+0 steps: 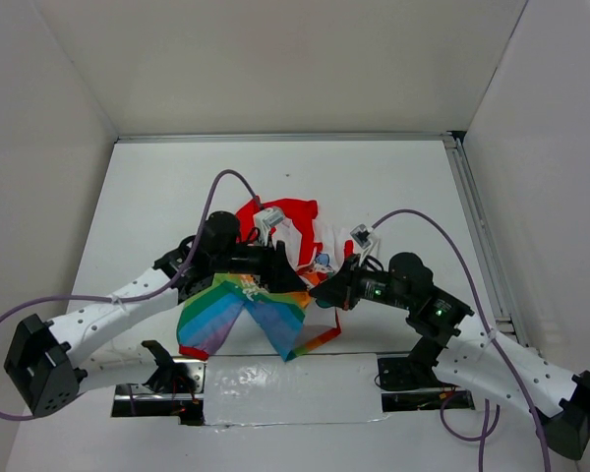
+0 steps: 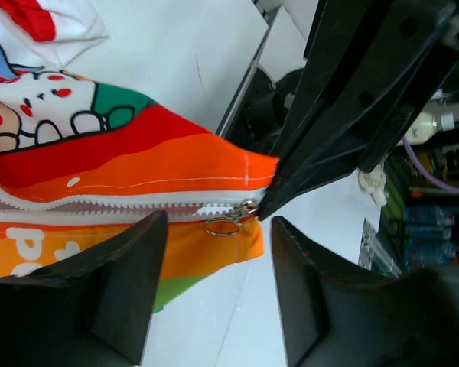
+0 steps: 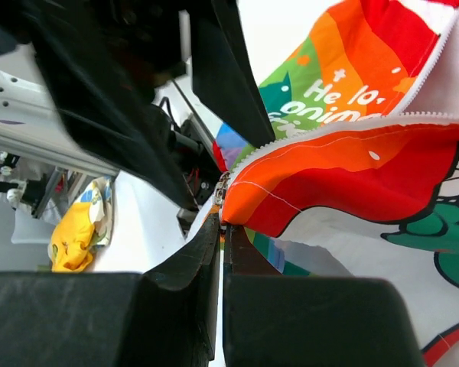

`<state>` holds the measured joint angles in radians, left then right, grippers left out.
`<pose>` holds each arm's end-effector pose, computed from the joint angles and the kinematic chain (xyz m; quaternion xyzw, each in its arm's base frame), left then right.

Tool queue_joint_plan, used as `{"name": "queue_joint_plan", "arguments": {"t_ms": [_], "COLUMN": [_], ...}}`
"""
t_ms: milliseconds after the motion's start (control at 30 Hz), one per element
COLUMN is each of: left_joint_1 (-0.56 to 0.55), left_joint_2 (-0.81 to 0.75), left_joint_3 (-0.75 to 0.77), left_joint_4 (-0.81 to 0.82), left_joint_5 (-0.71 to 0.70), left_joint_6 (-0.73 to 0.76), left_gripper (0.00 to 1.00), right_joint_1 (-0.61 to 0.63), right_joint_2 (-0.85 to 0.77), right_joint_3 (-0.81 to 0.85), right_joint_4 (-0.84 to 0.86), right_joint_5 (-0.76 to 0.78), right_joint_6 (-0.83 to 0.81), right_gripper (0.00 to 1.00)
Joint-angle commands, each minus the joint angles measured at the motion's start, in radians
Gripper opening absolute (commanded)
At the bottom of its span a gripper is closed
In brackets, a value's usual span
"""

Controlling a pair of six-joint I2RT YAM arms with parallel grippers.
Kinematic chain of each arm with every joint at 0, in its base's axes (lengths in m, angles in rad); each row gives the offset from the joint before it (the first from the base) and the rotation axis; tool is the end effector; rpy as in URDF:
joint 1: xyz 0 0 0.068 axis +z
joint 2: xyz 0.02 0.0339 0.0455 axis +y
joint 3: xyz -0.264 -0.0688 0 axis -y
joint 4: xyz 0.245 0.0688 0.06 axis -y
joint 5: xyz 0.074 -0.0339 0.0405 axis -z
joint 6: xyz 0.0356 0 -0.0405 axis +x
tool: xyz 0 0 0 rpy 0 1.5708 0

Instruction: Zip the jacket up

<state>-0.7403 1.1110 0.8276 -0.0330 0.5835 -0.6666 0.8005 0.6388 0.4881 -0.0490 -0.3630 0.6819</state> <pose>0.1739 -0.1854 0.3069 0.1973 0.7687 -0.5412 0.2780 0.1054 0.1268 0.2722 -0.1592 0.7532 0.5235 0.3650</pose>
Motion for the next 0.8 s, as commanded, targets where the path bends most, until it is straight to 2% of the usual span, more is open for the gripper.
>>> {"name": "queue_joint_plan", "arguments": {"t_ms": [0, 100, 233, 300, 533, 767], "left_joint_1": [0.01, 0.021, 0.062, 0.071, 0.079, 0.079], "left_joint_2": [0.015, 0.001, -0.014, -0.004, 0.041, 0.047], "left_joint_3": [0.005, -0.033, -0.088, -0.094, -0.111, -0.113], "left_joint_4": [0.102, 0.129, 0.237, 0.269, 0.34, 0.294], "left_joint_5": [0.107, 0.125, 0.22, 0.288, 0.391, 0.335], "left_joint_6": [0.045, 0.035, -0.002, -0.005, -0.024, -0.027], "left_gripper": [0.66, 0.64, 0.64, 0.63, 0.59, 0.59], "right_joint_1": [-0.007, -0.009, -0.007, -0.007, -0.007, -0.007], "right_joint_2": [-0.002, -0.005, 0.01, 0.025, 0.03, 0.01], "right_joint_3": [0.066, 0.058, 0.066, 0.067, 0.07, 0.061], "right_joint_4": [0.026, 0.043, 0.043, 0.044, 0.086, 0.107], "right_joint_5": [-0.007, -0.016, -0.021, -0.024, -0.014, -0.016], "right_joint_6": [-0.012, -0.001, 0.008, 0.016, 0.018, 0.034], "right_gripper": [0.0, 0.0, 0.0, 0.0, 0.0, 0.0]}}
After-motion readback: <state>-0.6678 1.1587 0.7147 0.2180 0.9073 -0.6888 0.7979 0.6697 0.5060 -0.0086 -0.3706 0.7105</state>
